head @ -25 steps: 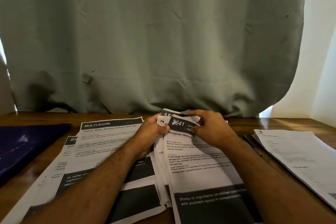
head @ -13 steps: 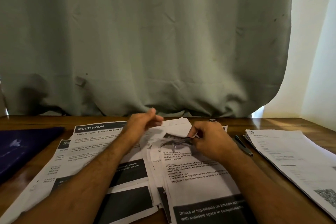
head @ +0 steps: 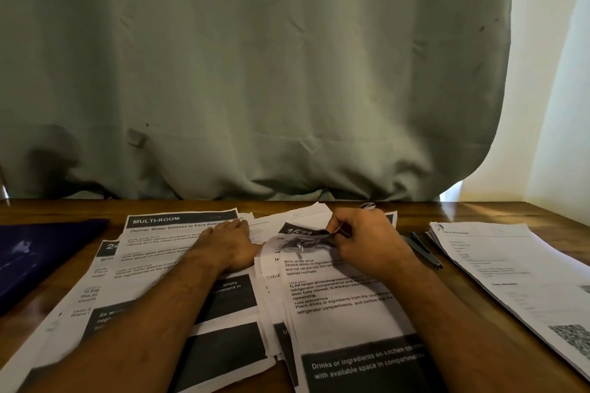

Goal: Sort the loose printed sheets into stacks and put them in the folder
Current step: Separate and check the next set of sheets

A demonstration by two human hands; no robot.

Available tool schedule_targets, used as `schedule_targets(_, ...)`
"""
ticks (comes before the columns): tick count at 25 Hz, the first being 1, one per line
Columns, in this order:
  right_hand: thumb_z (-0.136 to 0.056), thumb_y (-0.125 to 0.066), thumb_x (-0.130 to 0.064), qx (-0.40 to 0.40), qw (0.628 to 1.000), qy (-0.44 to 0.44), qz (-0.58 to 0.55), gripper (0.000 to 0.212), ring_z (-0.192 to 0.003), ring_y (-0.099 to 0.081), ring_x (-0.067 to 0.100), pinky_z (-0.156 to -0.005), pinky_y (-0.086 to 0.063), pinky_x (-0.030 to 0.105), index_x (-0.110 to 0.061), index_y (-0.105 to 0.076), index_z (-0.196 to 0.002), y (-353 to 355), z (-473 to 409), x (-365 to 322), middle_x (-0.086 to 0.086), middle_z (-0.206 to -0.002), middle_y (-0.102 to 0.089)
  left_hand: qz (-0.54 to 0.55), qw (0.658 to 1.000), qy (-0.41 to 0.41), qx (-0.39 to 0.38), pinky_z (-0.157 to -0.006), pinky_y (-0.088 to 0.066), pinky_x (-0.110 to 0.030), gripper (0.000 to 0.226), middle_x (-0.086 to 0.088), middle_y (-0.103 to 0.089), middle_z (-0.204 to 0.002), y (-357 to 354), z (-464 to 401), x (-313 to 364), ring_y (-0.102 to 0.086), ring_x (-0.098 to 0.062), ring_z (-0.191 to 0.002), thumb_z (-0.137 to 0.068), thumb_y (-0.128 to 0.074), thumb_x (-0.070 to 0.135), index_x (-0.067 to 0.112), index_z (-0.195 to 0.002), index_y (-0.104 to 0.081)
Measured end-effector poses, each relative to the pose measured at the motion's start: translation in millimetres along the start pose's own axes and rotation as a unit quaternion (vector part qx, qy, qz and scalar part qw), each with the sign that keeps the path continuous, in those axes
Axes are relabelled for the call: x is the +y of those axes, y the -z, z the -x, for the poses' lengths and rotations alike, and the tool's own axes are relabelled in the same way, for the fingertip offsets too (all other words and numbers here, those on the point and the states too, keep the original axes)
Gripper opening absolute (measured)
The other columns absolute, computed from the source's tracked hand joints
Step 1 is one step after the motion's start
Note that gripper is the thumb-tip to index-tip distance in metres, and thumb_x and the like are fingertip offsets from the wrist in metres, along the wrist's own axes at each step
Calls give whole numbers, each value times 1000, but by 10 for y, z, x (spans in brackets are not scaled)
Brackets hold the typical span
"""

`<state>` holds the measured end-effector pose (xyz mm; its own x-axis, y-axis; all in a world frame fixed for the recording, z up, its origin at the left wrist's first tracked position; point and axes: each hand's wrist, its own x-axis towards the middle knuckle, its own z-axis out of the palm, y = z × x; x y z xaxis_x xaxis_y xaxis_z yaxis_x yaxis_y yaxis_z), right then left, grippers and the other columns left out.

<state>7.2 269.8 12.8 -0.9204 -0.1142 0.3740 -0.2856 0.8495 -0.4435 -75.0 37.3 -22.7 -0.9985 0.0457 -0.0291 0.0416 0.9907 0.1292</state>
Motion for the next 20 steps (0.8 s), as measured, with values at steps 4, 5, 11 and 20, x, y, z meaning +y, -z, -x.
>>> schedule_targets(4, -96, -59, -20, 13, 1000, -2, 15, 13, -92, -62, 9, -89, -56, 32, -31, -63, -100, -6, -6, -23, -7, -103, -68, -31, 998, 48, 17, -122, -16, -53, 105, -6, -20, -167, 18, 19, -72, -20, -30, -153, -81, -28, 89, 19, -159, -21)
schedule_targets(5, -97, -58, -19, 9, 1000, -9, 20, 15, -94, -62, 10, -90, -56, 33, -30, -64, -105, -10, -16, -30, -5, -106, -68, -44, 997, 54, 24, -122, -15, -53, 107, -6, -24, -166, 26, 23, -85, -22, -31, -152, -79, -22, 91, 18, -158, -24)
schedule_targets(11, -97, -57, -19, -7, 999, -24, 39, 24, -97, -62, 12, -93, -54, 33, -28, -62, -119, -29, -57, -40, -3, -112, -68, -95, 995, -15, 37, -120, 12, -61, 83, -3, -26, -165, 90, -30, -44, -13, -25, -155, -92, -23, 78, 24, -155, -33)
schedule_targets(20, -97, -55, -21, 41, 997, 4, 59, 32, -98, -62, 15, -91, -51, 31, -26, -58, -128, -60, -53, -40, -1, -116, -68, 456, 872, -46, 175, -66, -51, -23, 49, 2, -65, -115, 249, 97, 196, -61, -9, -87, -81, -82, 20, 21, -123, -56)
